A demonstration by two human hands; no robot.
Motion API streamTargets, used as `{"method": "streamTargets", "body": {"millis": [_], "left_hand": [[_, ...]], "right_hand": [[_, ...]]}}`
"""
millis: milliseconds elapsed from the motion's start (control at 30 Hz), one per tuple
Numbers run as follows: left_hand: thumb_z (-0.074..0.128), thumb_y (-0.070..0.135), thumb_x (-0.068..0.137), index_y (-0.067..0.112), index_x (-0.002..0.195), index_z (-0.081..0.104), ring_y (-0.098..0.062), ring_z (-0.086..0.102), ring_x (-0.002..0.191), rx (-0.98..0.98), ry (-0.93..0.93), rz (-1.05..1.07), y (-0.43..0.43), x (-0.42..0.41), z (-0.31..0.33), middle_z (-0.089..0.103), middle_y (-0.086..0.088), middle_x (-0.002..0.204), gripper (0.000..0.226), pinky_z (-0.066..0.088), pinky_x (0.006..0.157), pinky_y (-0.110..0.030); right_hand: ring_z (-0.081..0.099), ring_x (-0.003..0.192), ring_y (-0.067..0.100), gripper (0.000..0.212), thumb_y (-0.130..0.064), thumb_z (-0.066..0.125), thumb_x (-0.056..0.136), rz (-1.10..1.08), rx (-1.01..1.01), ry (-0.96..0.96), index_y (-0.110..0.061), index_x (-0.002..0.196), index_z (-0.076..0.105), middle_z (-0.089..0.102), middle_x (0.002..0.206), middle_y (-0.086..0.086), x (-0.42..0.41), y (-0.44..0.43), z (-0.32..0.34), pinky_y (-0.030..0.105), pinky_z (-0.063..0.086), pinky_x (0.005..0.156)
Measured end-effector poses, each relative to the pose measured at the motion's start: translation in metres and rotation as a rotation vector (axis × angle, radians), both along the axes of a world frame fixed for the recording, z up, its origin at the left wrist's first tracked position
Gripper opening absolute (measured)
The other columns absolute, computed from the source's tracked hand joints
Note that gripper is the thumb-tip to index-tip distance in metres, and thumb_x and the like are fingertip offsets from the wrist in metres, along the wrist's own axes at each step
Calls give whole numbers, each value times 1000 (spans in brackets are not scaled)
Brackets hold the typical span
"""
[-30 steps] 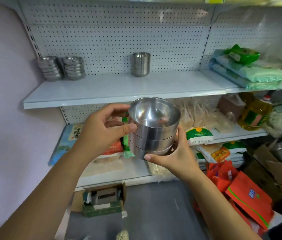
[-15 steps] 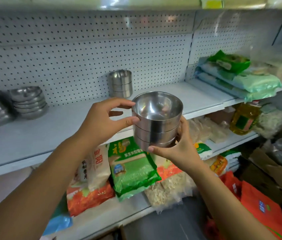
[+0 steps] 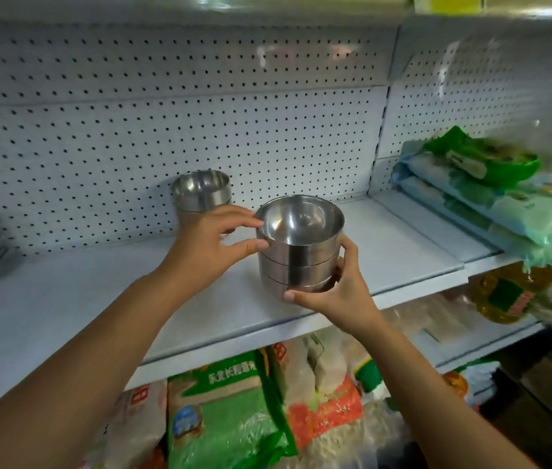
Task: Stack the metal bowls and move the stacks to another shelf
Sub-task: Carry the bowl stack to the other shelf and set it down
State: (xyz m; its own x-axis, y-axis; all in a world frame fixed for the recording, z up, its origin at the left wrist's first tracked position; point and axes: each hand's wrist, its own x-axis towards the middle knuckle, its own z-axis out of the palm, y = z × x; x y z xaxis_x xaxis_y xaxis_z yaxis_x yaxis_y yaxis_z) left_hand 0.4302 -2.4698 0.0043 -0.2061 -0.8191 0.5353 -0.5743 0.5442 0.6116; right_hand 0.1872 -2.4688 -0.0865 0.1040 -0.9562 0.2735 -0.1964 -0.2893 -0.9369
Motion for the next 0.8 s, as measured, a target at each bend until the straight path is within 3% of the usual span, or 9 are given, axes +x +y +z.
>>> {"method": "streamTargets", "body": {"millis": [133, 233, 400, 567, 633, 700, 800], "left_hand": [[86, 27, 78, 28, 107, 79, 7, 59, 113, -39, -48, 73, -43, -10, -15, 69, 13, 117, 30, 41, 97, -5], [84, 29, 79, 19, 107, 81, 0, 64, 110, -76, -93, 111, -65, -10, -26, 71, 8, 116, 31, 49, 101, -20], [75, 38, 81, 18, 108, 80, -4, 64, 106, -154, -171, 181, -86, -5, -34, 72, 5, 116, 34, 53, 94, -26], [82, 24, 83, 14, 107, 81, -13, 62, 107, -292, -380, 294, -109, 1, -35, 75, -2, 114, 26, 49, 92, -26], [81, 24, 85, 13, 115, 78, -17, 61, 112, -302, -484, 299, -121, 3, -34, 74, -5, 119, 32, 46, 95, -29], [78, 30, 88, 14, 129, 70, -23, 59, 124, -227, -568, 309, -132, 3, -31, 69, -5, 132, 45, 47, 104, -39], [70, 39, 94, 19, 150, 50, -23, 42, 145, -88, -684, 352, -142, 4, -26, 51, -2, 154, 62, 36, 117, -46]], "right_hand": [[61, 124, 13, 128, -46, 102, 49, 24, 27, 32, -52, 145, 19, 56, 140, -2, -10, -54, -14, 43, 57, 102], [61, 124, 14, 127, -51, 100, 48, 59, 37, 55, -53, 144, 17, 55, 139, -4, -10, -84, -24, 43, 56, 103], [59, 121, 4, 126, -40, 102, 55, 117, 32, 31, -51, 147, 17, 53, 134, -18, -5, -120, -30, 29, 55, 98], [59, 125, 6, 123, -33, 102, 57, 162, 26, 31, -47, 147, 19, 52, 139, -13, 6, -155, -30, 22, 55, 93], [59, 122, 3, 114, -30, 102, 56, 154, 21, 37, -47, 142, 28, 54, 136, -16, 10, -170, -27, 22, 56, 91], [58, 123, 8, 111, -35, 103, 51, 116, -4, 55, -45, 138, 36, 54, 135, -14, 15, -187, -25, 31, 58, 95], [45, 132, 21, 124, -50, 101, 46, 72, -11, 175, -37, 148, 31, 38, 139, -6, 22, -212, -24, 43, 49, 110]]}}
